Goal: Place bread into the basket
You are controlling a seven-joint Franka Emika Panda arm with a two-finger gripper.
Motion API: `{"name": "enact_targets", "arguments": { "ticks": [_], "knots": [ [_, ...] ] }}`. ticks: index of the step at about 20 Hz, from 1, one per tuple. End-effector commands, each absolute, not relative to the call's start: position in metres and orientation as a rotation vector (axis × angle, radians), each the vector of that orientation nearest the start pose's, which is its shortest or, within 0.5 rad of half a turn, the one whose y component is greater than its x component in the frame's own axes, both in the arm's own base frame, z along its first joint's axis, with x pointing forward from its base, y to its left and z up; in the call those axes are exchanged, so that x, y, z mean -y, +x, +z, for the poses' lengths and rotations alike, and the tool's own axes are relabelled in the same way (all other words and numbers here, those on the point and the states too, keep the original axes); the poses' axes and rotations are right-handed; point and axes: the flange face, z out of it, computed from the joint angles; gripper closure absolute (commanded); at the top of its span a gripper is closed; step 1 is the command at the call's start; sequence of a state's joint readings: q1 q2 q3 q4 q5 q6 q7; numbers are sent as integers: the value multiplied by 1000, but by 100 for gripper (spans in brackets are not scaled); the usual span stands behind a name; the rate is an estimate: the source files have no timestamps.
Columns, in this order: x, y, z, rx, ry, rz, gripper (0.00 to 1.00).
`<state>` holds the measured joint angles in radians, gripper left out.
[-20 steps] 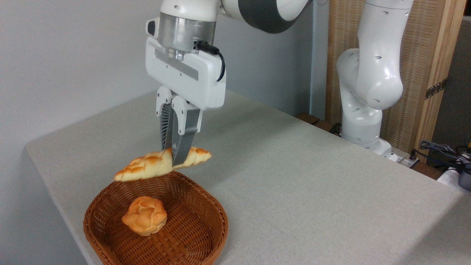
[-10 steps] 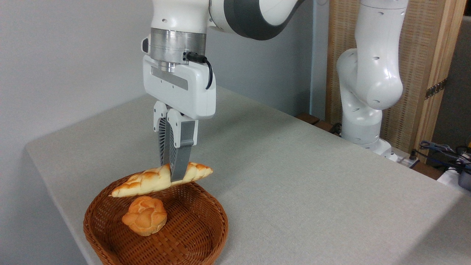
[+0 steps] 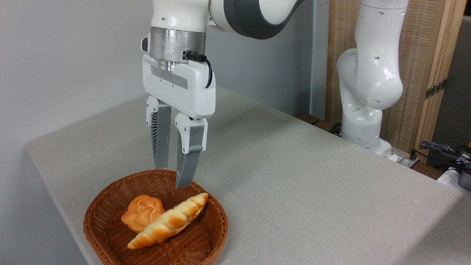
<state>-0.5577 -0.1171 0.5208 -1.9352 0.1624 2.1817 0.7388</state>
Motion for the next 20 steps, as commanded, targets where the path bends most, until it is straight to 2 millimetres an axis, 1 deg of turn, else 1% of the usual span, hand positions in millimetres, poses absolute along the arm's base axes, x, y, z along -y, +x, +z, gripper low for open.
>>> {"name": "enact_targets", "arguments": {
  "ticks": [1,2,3,4,6,7,8,9,10,13,15,16,18,19,20],
  "knots": [
    [2,564,582,-1112,-2697,-491,0],
    [2,564,591,-1065,-2766,-505,0],
    [2,562,603,-1037,-2832,-470,0],
    [1,557,614,-1039,-2873,-393,0],
    [-5,544,624,-1039,-2955,-238,0],
    [-15,540,627,-1011,-3007,-214,0],
    [-13,536,628,-1012,-3055,-216,0],
    [-12,533,634,-1007,-3094,-249,0],
    [-16,531,635,-987,-3116,-254,0],
    [2,523,632,-1006,-3114,-146,0],
    [14,520,629,-1046,-3081,-85,0],
    [17,521,627,-1053,-3060,-67,0],
    [28,525,620,-1081,-3045,-39,0],
    [30,528,615,-1087,-3043,-24,0],
    [31,528,615,-1092,-3043,-24,0]
  ]
}}
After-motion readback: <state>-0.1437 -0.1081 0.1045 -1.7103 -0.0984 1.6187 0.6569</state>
